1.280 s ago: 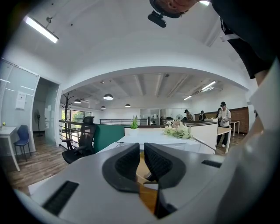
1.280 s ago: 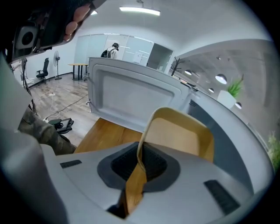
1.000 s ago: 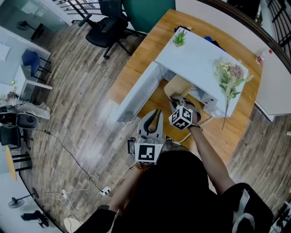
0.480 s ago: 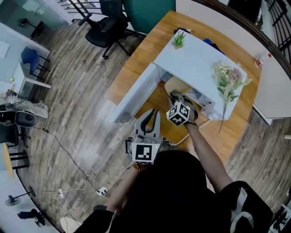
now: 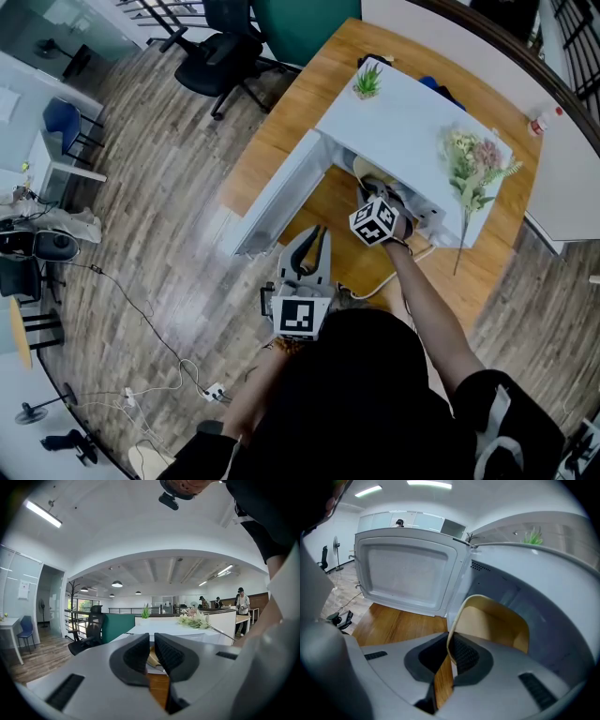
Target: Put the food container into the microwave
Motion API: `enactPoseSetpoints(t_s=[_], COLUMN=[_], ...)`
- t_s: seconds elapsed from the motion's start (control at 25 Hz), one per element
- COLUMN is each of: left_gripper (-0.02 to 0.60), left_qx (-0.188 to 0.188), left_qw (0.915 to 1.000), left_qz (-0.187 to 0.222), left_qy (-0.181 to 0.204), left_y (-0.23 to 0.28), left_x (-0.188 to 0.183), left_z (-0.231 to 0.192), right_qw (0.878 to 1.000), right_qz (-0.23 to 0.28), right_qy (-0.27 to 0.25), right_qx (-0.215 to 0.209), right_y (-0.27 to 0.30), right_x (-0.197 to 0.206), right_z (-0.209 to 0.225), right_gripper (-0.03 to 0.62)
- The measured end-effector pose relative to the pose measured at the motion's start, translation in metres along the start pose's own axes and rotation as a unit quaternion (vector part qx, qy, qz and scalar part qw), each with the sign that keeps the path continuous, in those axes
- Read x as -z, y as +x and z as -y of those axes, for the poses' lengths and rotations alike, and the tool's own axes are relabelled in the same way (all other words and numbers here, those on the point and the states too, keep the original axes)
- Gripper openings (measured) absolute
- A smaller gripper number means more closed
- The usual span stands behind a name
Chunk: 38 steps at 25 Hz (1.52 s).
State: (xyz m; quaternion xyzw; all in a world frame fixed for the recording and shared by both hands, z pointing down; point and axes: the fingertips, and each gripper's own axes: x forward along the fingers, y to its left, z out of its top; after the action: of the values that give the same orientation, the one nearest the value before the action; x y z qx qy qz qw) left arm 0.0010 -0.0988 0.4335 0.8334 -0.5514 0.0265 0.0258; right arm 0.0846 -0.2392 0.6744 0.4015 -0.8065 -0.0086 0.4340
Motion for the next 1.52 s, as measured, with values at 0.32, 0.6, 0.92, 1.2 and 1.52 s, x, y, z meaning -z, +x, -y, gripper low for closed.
enactPoseSetpoints(t_s=[0.32,0.6,0.92,1.2,1.52], left_gripper=[0.049,0.049,0.049,0.049,0.049], left_qx=[-0.002,-0.007,-0.001,0.022,0.024], left_qw=[1.0,0.9999,0.9999,0.9996,0.9995], left_qz=[-0.004,-0.007,-0.009,-0.008,-0.021], left_qy=[-0.002,-0.005,0.004,0.013,0.006], left_y=[0.002,0.002,0.005,0.011,0.009], left_x=[0.003,0.005,0.006,0.009,0.012], left_z=[-0.004,-0.01,-0.009,0.003,0.003], right_qw=[0.999,0.997,0.994,0.993,0.993], right_qz=[-0.003,-0.014,-0.026,-0.032,-0.025], right_qy=[0.011,0.046,0.062,0.057,0.047], right_qx=[0.048,0.065,0.081,0.099,0.104], right_y=[0.015,0.03,0.039,0.044,0.043], right_x=[0.003,0.01,0.021,0.03,0.025], right_z=[0.015,0.029,0.047,0.056,0.055], right_gripper=[0.035,0.038,0.041,0.041,0.057])
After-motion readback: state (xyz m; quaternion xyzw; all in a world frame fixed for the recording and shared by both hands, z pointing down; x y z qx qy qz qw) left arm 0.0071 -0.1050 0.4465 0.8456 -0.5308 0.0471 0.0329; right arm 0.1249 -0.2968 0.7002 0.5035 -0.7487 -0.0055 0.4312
